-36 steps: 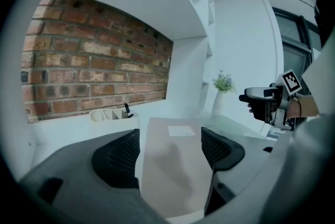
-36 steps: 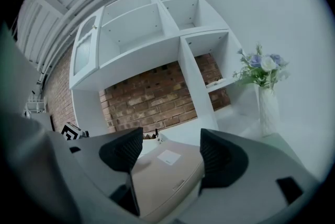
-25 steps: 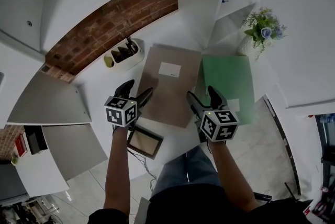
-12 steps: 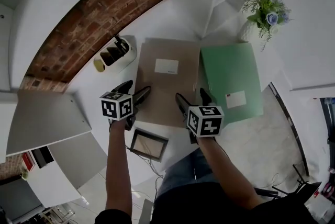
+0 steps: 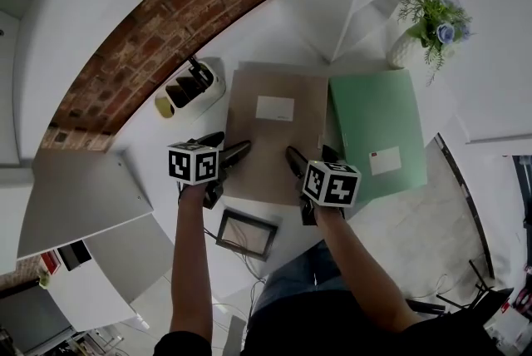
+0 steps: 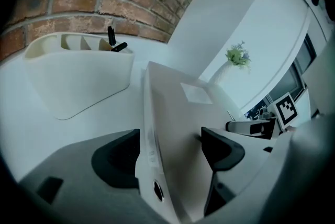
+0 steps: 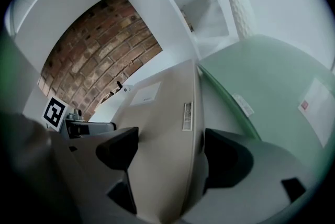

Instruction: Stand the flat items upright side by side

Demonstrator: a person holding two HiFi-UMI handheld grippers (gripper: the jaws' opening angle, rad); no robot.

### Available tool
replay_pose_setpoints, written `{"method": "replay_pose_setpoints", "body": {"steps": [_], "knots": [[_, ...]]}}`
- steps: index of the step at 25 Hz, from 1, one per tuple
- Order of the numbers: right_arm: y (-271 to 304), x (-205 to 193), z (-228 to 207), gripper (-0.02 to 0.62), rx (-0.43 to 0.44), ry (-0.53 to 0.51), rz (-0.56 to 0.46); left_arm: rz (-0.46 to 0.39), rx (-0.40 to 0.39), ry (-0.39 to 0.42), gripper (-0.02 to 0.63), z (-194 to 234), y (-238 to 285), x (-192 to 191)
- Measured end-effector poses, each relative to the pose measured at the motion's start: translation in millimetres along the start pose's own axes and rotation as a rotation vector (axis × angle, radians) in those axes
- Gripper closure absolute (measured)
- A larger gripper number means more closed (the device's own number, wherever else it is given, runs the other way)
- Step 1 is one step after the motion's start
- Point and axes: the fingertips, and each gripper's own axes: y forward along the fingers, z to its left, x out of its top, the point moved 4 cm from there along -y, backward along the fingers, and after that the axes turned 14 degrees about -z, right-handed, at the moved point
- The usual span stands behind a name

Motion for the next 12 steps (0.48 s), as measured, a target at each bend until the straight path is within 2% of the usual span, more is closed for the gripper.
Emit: {"method": "replay_pose_setpoints", "body": {"steps": [6,12], "knots": [[2.2,-1.4,0.2,0.216,0.028,0.039,0.004,-0.002,-0.047,-0.055,0.27,-0.9,2.2,-2.4],[1.4,-1.8,1.2,0.221,0.02,0.025,-0.003,-0.027,-0.023,-0.048,0.272,-4.4,2.5,-2.7]]}}
